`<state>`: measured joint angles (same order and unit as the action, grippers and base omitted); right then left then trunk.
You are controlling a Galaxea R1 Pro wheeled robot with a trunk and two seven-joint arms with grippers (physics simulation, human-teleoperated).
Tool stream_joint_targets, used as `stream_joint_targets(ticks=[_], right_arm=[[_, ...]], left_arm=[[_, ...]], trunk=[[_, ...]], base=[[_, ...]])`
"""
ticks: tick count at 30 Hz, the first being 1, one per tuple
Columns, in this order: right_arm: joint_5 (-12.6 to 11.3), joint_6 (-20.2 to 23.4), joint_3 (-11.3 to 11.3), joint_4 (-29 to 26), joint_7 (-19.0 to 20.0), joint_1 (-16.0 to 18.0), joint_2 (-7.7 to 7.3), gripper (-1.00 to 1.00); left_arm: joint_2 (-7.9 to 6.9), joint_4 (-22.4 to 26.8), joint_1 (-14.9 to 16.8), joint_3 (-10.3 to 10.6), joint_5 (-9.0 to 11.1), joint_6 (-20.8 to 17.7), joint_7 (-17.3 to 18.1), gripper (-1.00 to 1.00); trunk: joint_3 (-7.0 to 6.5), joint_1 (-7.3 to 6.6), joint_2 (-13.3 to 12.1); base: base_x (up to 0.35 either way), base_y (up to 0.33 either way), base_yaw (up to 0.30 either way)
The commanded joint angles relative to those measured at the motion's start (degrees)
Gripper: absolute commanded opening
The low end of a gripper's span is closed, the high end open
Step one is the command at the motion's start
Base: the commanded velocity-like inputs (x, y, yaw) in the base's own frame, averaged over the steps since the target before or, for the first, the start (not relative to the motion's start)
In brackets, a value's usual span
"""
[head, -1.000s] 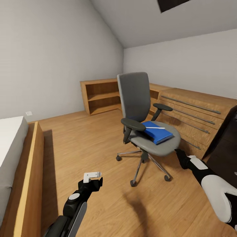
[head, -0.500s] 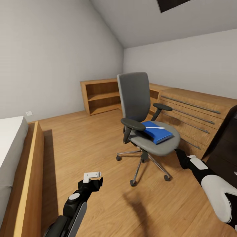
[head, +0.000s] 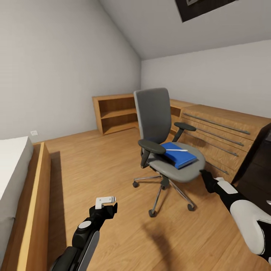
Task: In the bedroom, organize the workspace by keeping the computer under the desk, ensuring the monitor is on the desk, placing the keyboard on the desk next to the monitor, placing the mouse on the desk next to the keyboard, moving the folder from the swivel chair onto the desk next to the mouse, stacking the notebook on top of the folder with the pen on top of the notebook, and positioning the swivel chair next to the desk.
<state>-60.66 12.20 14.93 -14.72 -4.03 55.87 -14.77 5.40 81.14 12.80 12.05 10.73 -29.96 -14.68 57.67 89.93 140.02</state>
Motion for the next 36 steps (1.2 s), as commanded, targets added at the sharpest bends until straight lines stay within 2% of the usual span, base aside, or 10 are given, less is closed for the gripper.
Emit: stream_joint_targets(ticks=[1,4,16,24,27,28,31,33,36], right_arm=[[-0.5,0.3,0.1,-0.1,-0.4,0.0,0.00,1.00],[-0.5,0.3,0.1,-0.2,-0.4,0.0,0.00,1.00],[-0.6,0.4,0.0,-0.1,-0.4,0.0,0.08,1.00],[-0.5,0.5,-0.1,0.2,-0.4,0.0,0.40,1.00],[-0.2,0.4,-0.1,0.1,-0.4,0.0,1.34,1.00],[0.5,0.3,-0.1,0.1,-0.4,0.0,2.19,1.00],[1.4,0.2,-0.1,0.2,-0.4,0.0,3.45,1.00],[2.6,0.1,0.0,0.3,-0.4,0.0,5.09,1.00],[3.3,0.0,0.0,0.4,-0.4,0.0,5.90,1.00]], left_arm=[[0.00,0.1,0.0,0.1,0.6,-0.2,-0.5,1.00],[0.00,0.1,0.0,0.1,0.6,-0.2,-0.5,1.00],[-0.11,0.1,0.0,0.1,0.7,-0.2,-0.4,1.00],[-0.13,0.1,0.0,0.1,0.7,-0.2,-0.4,1.00],[-0.13,0.1,0.0,0.1,0.7,-0.1,-0.5,1.00],[-0.15,0.1,0.0,0.1,0.7,0.0,-0.5,1.00],[-0.17,0.1,0.0,0.1,0.7,0.1,-0.5,1.00],[-0.16,0.1,0.0,0.1,0.6,0.2,-0.5,1.00],[-0.20,0.1,0.0,0.1,0.6,0.2,-0.6,1.00]], trunk=[[-0.13,-0.24,-0.4],[-0.67,-0.90,-1.6],[-0.36,-0.90,-1.6],[-0.36,-0.90,-1.6],[-0.36,-0.90,-1.6],[-0.36,-0.90,-1.6],[-0.36,-0.90,-1.6],[-0.36,-0.90,-1.6],[-0.36,-0.90,-1.6]], base=[[0.000,0.000,0.000],[0.000,0.000,0.000],[-0.005,0.001,0.000],[-0.201,0.058,0.000],[-0.073,0.016,0.000],[-0.024,0.005,0.000],[-0.014,0.003,0.000],[-0.005,0.001,0.000],[-0.002,0.000,0.012]])
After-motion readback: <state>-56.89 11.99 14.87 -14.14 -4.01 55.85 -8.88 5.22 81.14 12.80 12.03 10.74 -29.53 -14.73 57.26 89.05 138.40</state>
